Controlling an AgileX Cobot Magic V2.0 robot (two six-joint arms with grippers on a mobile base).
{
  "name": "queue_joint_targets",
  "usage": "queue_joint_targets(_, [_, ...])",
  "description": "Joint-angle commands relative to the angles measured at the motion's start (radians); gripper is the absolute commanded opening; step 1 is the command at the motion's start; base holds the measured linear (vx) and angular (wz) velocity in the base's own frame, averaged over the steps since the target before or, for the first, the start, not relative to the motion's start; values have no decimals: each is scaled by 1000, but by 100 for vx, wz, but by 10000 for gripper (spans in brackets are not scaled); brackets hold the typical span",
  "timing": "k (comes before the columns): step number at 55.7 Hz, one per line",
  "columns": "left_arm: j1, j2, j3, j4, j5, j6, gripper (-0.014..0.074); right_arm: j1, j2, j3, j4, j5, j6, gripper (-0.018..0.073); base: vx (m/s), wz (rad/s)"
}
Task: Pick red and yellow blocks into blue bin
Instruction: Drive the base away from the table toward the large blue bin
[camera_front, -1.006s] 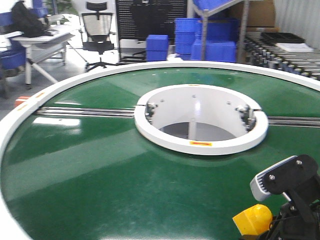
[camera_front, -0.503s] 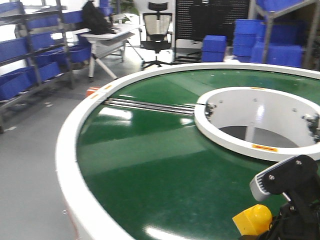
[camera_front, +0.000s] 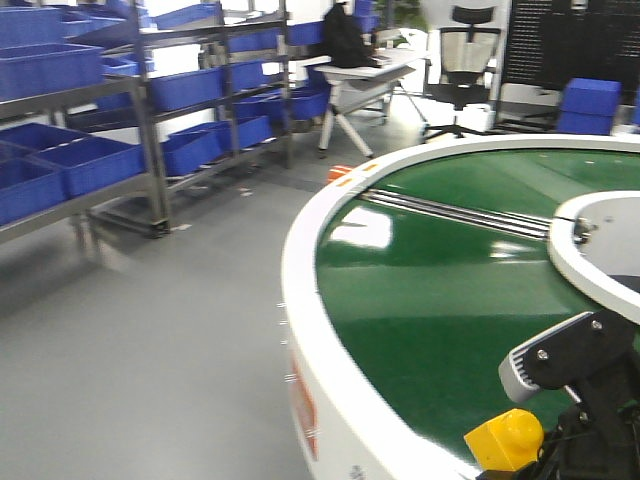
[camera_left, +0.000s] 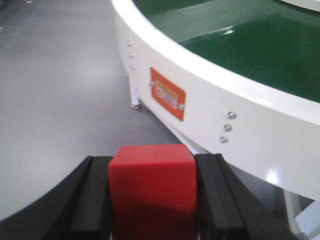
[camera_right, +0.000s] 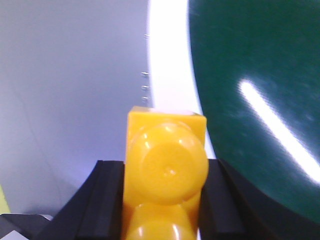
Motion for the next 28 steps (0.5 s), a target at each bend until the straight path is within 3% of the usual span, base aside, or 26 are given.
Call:
queue_joint_targets(1, [0, 5, -26, -15, -74, -1, 372, 0, -18, -27, -11, -62, -9, 276, -11, 53])
queue_joint_targets(28, [0, 1, -26, -15, -75, -1, 372, 0, -18, -27, -11, -62, -9, 276, -9, 46])
